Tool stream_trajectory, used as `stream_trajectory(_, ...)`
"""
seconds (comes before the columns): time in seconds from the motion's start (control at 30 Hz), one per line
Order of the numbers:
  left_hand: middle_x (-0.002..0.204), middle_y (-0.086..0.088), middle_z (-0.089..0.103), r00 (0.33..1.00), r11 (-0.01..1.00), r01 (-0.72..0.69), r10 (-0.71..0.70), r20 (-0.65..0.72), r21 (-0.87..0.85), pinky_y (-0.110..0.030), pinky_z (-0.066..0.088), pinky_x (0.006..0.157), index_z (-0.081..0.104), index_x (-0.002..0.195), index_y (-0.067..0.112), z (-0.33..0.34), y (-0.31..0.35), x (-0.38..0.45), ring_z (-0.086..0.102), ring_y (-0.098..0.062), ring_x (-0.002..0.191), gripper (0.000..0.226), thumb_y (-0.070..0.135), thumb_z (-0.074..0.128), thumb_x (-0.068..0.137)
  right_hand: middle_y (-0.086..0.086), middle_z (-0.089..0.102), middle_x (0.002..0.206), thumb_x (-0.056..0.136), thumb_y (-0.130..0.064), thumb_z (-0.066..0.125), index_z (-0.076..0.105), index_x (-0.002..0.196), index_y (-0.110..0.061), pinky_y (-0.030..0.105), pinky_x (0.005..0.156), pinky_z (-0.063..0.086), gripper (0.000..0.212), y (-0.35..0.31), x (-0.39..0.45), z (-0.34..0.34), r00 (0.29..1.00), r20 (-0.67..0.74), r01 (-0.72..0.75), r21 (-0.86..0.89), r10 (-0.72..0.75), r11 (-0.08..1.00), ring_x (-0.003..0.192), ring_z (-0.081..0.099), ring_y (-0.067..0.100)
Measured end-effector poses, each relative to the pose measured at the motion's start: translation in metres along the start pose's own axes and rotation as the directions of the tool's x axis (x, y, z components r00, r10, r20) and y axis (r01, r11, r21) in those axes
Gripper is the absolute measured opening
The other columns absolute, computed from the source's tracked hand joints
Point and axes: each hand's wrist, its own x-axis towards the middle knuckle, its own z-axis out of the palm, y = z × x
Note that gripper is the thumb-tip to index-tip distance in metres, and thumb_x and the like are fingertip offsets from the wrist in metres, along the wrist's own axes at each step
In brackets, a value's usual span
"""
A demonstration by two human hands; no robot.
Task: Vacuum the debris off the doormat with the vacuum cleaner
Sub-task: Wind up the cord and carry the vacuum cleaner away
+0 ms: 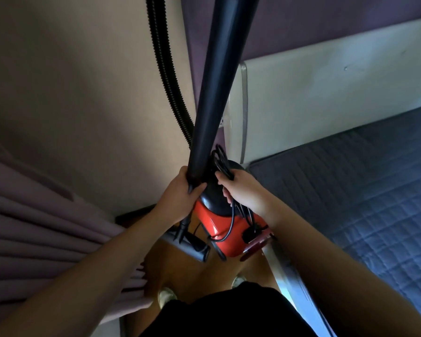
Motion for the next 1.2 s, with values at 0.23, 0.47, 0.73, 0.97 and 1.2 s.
stream_trajectory(0.23, 0.114, 0.004, 0.059, 0.996, 0.995, -0.072, 0.069, 0.06, 0.062, 0.001, 0.038, 0.069, 0.042, 0.137, 0.016, -0.026, 0.017, 0.013, 0.053, -0.005, 0.096, 0.047, 0.029, 0.062, 0.095, -0.002, 0.057, 0.055, 0.101, -0.038, 0.046, 0.06, 0.088, -0.01, 0.029, 0.053, 0.044, 0.034, -0.019, -0.02, -0.007, 0.999, -0.031, -0.031, 0.069, 0.034, 0.997, 0.041, 0.051, 0.014)
stream_trajectory(0.47, 0.114, 0.006, 0.059, 0.961, 0.968, -0.239, 0.225, 0.162, 0.073, -0.02, 0.043, 0.081, 0.042, 0.138, 0.017, -0.051, 0.023, 0.008, 0.055, -0.008, 0.101, 0.05, 0.037, 0.059, 0.096, 0.005, 0.057, 0.061, 0.1, -0.039, 0.048, 0.063, 0.097, 0.002, 0.031, 0.057, 0.047, 0.044, -0.042, -0.058, 0.013, 0.974, -0.204, -0.072, 0.12, 0.096, 0.99, 0.046, 0.052, 0.016)
stream_trajectory(0.73, 0.115, 0.006, 0.064, 0.882, 0.912, -0.409, 0.389, 0.267, 0.02, -0.026, 0.051, 0.085, 0.047, 0.133, 0.026, -0.055, 0.018, -0.031, 0.063, -0.014, 0.106, 0.043, 0.044, 0.057, 0.095, 0.009, 0.071, 0.087, 0.092, -0.034, 0.064, 0.067, 0.1, -0.01, 0.033, 0.07, 0.054, 0.026, -0.045, -0.127, 0.049, 0.889, -0.435, -0.155, 0.006, 0.142, 0.988, 0.078, 0.068, 0.021)
stream_trajectory(0.97, 0.103, 0.016, 0.059, 0.725, 0.827, -0.555, 0.532, 0.437, -0.086, -0.013, 0.047, 0.069, 0.047, 0.122, 0.03, -0.026, 0.052, -0.079, 0.057, 0.0, 0.088, 0.033, 0.046, 0.057, 0.095, -0.002, 0.066, 0.069, 0.093, -0.033, 0.062, 0.065, 0.089, -0.018, 0.025, 0.056, 0.049, 0.016, -0.02, -0.212, 0.055, 0.775, -0.574, -0.244, 0.111, 0.262, 0.963, 0.061, 0.063, 0.011)
stream_trajectory(1.2, 0.104, 0.008, 0.065, 0.519, 0.711, -0.676, 0.645, 0.561, -0.194, -0.029, 0.05, 0.077, 0.047, 0.114, 0.03, 0.035, 0.109, -0.149, 0.061, -0.007, 0.094, 0.029, 0.044, 0.061, 0.093, 0.001, 0.066, 0.072, 0.092, -0.03, 0.062, 0.067, 0.092, -0.013, 0.012, 0.045, 0.041, 0.018, 0.018, -0.329, 0.047, 0.582, -0.718, -0.287, 0.258, 0.382, 0.922, 0.06, 0.06, 0.009)
